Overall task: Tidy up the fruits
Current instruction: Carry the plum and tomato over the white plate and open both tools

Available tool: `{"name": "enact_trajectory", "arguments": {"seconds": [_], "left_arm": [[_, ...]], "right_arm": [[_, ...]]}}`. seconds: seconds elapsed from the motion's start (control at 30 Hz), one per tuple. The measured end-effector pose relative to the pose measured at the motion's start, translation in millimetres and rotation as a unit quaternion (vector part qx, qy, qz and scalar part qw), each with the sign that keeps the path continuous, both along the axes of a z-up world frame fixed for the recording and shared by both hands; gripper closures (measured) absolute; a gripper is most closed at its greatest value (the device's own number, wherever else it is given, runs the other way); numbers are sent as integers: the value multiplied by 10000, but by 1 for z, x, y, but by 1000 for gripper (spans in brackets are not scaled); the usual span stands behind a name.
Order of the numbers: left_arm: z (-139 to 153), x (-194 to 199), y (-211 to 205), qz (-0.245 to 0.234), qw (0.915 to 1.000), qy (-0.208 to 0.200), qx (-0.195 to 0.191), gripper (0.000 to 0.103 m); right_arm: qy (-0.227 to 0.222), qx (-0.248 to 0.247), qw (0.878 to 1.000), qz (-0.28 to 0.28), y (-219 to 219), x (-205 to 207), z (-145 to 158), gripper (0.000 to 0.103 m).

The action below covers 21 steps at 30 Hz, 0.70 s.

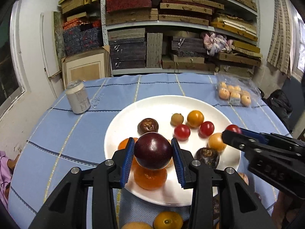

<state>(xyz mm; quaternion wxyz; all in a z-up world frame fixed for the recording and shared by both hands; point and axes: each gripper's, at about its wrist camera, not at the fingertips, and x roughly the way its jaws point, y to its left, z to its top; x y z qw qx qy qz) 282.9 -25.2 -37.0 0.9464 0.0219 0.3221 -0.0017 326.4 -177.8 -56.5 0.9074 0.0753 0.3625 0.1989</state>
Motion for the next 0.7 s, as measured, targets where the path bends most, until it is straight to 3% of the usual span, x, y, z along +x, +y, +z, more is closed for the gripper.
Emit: {"name": "enact_trajectory", "arguments": {"seconds": [0.37, 0.43, 0.5, 0.57, 0.63, 0.7], "left_arm": [[-12, 5, -3, -13, 9999, 56, 123, 63], [-10, 4, -4, -6, 9998, 2, 183, 63], [-8, 2, -3, 27, 9998, -39, 208, 59], [-6, 1, 1, 94, 9998, -71, 157, 43], [-3, -1, 5, 164, 9997, -129, 91, 35], [1, -4, 7, 179, 9997, -177, 69, 34]], "right_arm": [[-294, -605, 9977, 102, 30, 5, -14, 75], [-316, -639, 9974, 56, 29, 5, -15, 70], [-322, -643, 9974, -22, 25, 6, -14, 59], [-325, -568, 9978, -146, 18, 7, -11, 53], [-313, -448, 9983, -208, 11, 7, -7, 48], [-356, -340, 9985, -246, 7, 4, -1, 44]]}}
